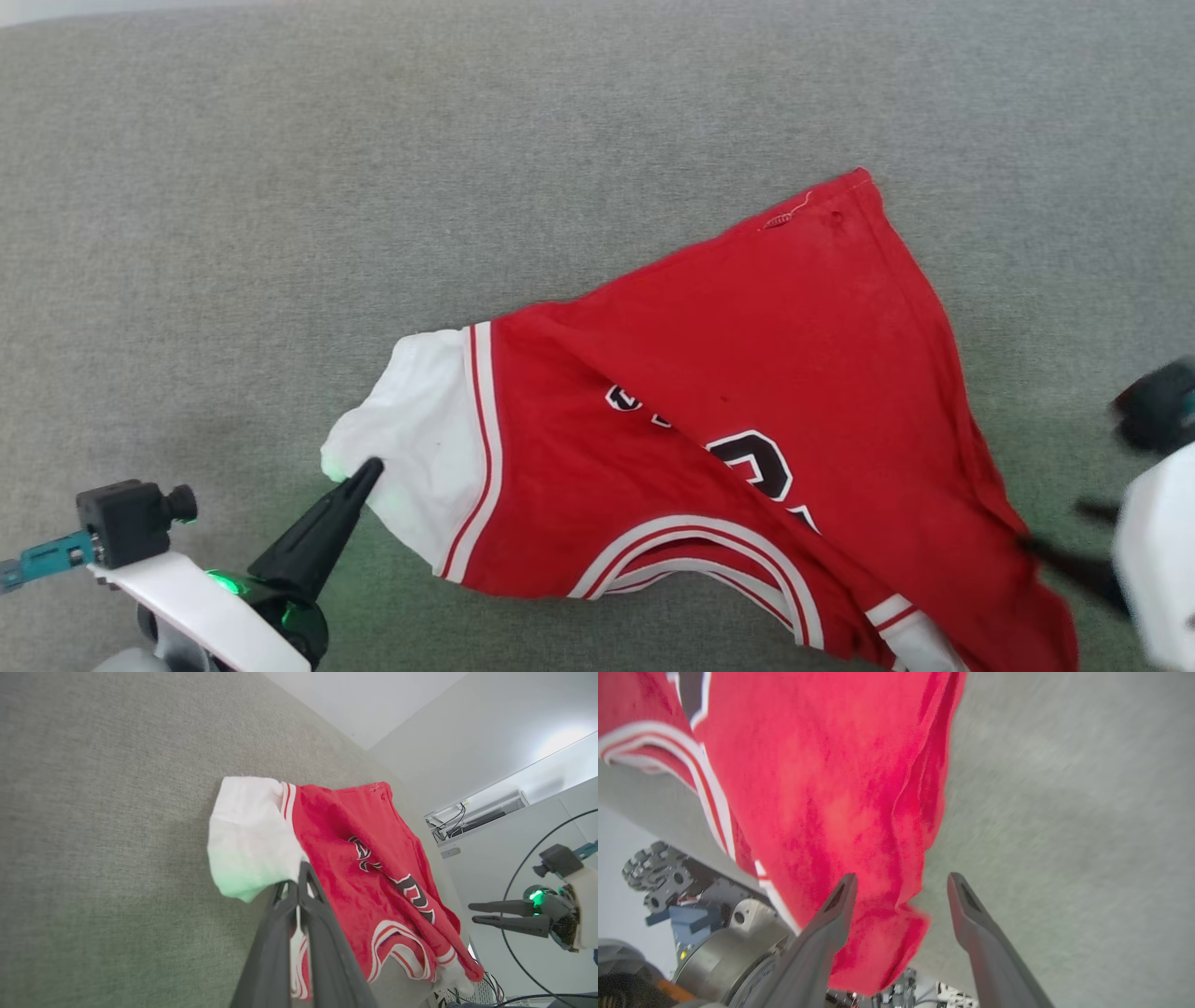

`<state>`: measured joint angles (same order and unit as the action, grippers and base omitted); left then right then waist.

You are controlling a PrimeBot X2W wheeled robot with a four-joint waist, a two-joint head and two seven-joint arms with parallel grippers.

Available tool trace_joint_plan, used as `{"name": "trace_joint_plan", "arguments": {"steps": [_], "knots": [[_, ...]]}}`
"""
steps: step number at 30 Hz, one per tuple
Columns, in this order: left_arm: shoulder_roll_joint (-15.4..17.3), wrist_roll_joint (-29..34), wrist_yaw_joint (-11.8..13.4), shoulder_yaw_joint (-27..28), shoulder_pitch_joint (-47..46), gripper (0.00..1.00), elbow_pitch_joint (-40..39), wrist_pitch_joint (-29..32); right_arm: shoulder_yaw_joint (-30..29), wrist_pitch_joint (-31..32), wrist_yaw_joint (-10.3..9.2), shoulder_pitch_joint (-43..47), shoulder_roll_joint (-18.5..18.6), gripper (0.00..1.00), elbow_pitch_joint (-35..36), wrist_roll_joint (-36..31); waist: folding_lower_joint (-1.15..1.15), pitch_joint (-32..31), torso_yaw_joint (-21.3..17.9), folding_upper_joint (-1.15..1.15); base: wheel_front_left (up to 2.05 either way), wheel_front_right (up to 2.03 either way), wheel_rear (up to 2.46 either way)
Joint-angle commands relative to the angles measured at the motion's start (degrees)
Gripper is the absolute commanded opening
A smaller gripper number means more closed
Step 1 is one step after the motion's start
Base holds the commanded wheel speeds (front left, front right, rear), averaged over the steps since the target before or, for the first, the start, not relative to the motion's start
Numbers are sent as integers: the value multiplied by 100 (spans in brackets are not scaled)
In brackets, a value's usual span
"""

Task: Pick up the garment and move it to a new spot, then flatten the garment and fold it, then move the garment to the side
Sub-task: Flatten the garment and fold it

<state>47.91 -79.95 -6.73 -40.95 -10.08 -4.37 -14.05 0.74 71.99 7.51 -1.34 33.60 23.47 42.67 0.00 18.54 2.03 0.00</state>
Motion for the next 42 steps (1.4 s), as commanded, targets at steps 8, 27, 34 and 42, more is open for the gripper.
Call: {"name": "trace_joint_plan", "arguments": {"steps": [8, 27, 34, 42], "knots": [[-207, 143, -34, -77, -328, 0, -38, 89, -687, -642, -3, -1456, -30, 100, -187, -533, 0, 222, 335, 0, 0, 0, 0], [-747, 282, -81, -456, -1170, 0, 257, 201, 1639, -1830, -3, -3973, -437, 1, -3891, -1443, 0, 894, 969, 0, 0, 0, 0], [-739, 320, -82, -532, -1624, 0, 748, 253, 1452, -2580, -10, -4374, -473, 0, -4190, -1369, 0, 618, 842, 0, 0, 0, 0], [-978, 163, -81, -110, -3194, 0, 1788, 536, 495, -3899, -8, -5334, -866, 0, -4780, -1739, 0, 517, 534, 0, 0, 0, 0]]}}
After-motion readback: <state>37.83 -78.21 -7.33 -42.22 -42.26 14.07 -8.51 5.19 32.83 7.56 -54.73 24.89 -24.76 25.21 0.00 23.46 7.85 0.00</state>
